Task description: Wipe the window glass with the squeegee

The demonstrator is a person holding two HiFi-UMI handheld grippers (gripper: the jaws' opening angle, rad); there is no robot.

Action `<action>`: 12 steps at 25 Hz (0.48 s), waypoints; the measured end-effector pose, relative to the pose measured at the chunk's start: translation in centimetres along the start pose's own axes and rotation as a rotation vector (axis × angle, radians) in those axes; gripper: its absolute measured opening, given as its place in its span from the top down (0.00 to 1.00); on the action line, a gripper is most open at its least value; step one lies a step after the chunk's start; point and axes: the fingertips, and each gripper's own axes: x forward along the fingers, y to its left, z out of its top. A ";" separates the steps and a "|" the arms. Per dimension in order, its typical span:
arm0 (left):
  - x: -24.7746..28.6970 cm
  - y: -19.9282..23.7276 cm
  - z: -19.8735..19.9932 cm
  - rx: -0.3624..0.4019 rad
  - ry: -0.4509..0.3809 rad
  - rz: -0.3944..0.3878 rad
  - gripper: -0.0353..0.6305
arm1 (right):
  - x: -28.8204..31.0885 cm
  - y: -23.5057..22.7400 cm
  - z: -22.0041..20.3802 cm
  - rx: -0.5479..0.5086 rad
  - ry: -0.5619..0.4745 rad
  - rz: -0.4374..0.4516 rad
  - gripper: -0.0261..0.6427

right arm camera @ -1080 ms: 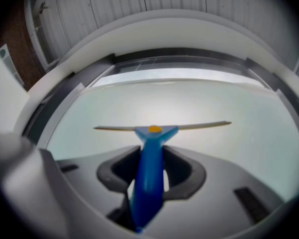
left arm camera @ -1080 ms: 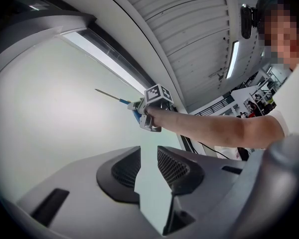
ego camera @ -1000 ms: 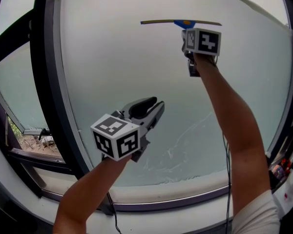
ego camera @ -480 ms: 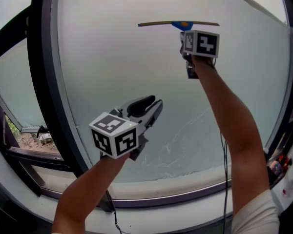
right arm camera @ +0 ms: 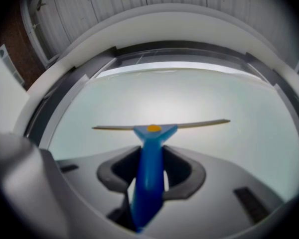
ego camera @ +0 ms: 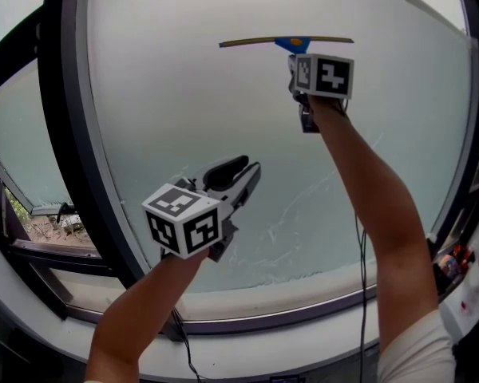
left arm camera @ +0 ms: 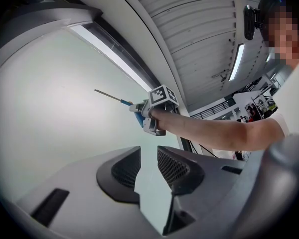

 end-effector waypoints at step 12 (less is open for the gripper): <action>-0.4 -0.4 -1.3 -0.037 0.016 -0.004 0.76 | -1.0 0.3 -2.4 -0.005 0.043 -0.002 0.74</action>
